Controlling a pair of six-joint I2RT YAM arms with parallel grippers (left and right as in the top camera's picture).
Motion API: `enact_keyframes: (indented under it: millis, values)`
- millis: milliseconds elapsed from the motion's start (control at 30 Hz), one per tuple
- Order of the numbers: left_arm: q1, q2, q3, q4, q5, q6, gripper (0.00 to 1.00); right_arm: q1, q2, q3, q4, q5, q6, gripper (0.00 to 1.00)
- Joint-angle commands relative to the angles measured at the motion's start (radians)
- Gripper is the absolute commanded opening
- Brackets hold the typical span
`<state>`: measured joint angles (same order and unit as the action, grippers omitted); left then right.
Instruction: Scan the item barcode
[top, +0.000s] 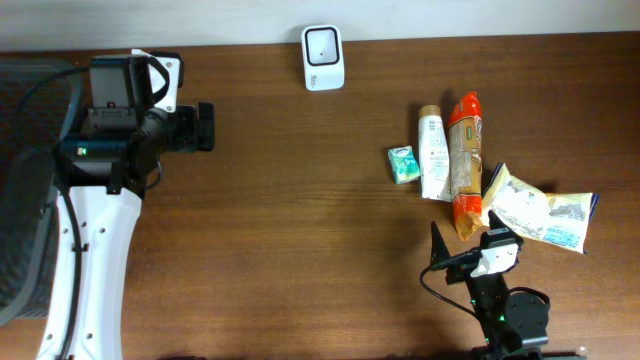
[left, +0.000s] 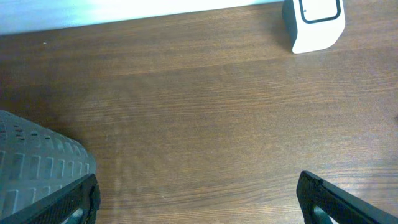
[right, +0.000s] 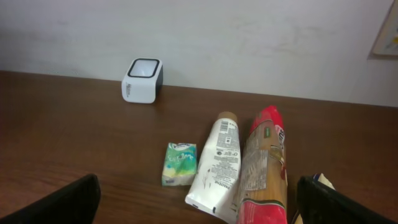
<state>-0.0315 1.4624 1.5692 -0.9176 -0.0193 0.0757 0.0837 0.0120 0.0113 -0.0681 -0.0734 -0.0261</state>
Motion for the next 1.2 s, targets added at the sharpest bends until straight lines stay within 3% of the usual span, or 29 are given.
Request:
enact_keyframes:
  millis: [0,533,667,767,967,1067,1167]
  values:
    - [0.002,-0.004,0.004,0.003,-0.003,0.005,0.99,-0.006,-0.008,-0.006,-0.004,-0.009,0.008,0.99]
    - [0.002,-0.005,0.004,-0.026,-0.004,0.005,0.99,-0.006,-0.006,-0.006,-0.004,-0.009,0.008,0.99]
    - [0.001,-0.108,-0.042,-0.024,-0.015,0.007,0.99,-0.006,-0.006,-0.006,-0.004,-0.009,0.008,0.99]
    - [0.001,-0.292,-0.251,0.168,0.008,0.009,0.99,-0.006,-0.006,-0.006,-0.003,-0.009,0.008,0.99]
    - [0.001,-0.778,-0.927,0.673,0.028,0.009,0.99,-0.006,-0.006,-0.006,-0.004,-0.009,0.008,0.99]
    - [0.001,-1.054,-1.224,0.835,0.031,0.009,0.99,-0.006,-0.006,-0.006,-0.003,-0.009,0.008,0.99]
    - [0.001,-1.243,-1.397,0.904,0.03,0.009,0.99,-0.006,-0.006,-0.006,-0.004,-0.009,0.008,0.99]
